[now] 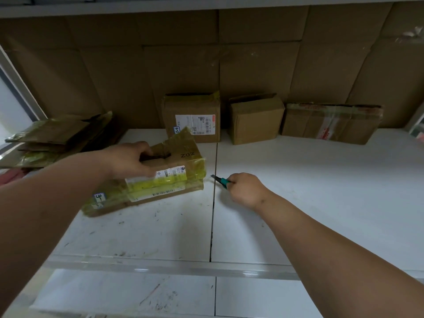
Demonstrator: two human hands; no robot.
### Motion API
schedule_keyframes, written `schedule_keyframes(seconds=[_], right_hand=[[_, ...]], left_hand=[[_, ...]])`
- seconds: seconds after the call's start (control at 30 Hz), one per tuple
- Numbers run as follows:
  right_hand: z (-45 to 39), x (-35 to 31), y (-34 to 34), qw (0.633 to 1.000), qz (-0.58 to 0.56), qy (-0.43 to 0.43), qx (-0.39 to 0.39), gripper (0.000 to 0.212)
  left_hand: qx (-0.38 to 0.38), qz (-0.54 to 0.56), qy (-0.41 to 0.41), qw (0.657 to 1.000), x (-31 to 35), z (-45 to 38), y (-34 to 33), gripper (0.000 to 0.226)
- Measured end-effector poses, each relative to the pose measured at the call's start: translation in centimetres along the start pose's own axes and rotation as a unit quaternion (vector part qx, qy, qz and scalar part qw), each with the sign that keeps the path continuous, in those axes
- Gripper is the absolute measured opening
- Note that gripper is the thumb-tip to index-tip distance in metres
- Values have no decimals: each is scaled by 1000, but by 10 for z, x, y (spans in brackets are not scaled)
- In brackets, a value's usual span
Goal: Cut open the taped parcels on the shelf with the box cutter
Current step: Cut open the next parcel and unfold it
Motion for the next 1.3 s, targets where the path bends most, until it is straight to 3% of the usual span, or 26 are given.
schedule_keyframes(seconds=[0.07, 0.13, 0.23, 0.33, 0.43, 0.57, 0.73, 1.3], right_hand=[[1, 1, -1, 998, -65, -23, -10, 25], [4, 3, -8, 974, -214, -66, -37, 22], [12, 0, -26, 897, -417, -121, -84, 29], [16, -5, -33, 840, -518, -135, -92, 30], [12, -9, -31, 822, -547, -137, -79, 29], [5, -8, -30, 804, -571, -156, -53, 29], [-4, -11, -34, 803, -570, -170, -41, 30], [-18, -23, -41, 799, -566, -202, -31, 32]], left_hand=[[-13, 18, -7, 1000, -11, 7, 0, 66], [2, 21, -16, 1000, -13, 13, -2, 77], [52, -5, -5, 999, -9, 14, -3, 88], [102, -76, 8, 992, 3, 11, -2, 91], [111, -90, 1, 990, 9, 10, -4, 94], [88, -31, -1, 996, -6, 10, -6, 82], [41, 27, -22, 999, -16, 16, -15, 87], [21, 29, -19, 999, -19, 15, -25, 87]])
Point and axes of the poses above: each hand's wrist, its own z-axis away from the middle knuckle, its own y-axis out of the back of the hand, x = y × z, the point moved 9 cm from there along -z, towards the middle knuckle, and after that the axes turned 7 degrees about z, right-handed, at the moved point
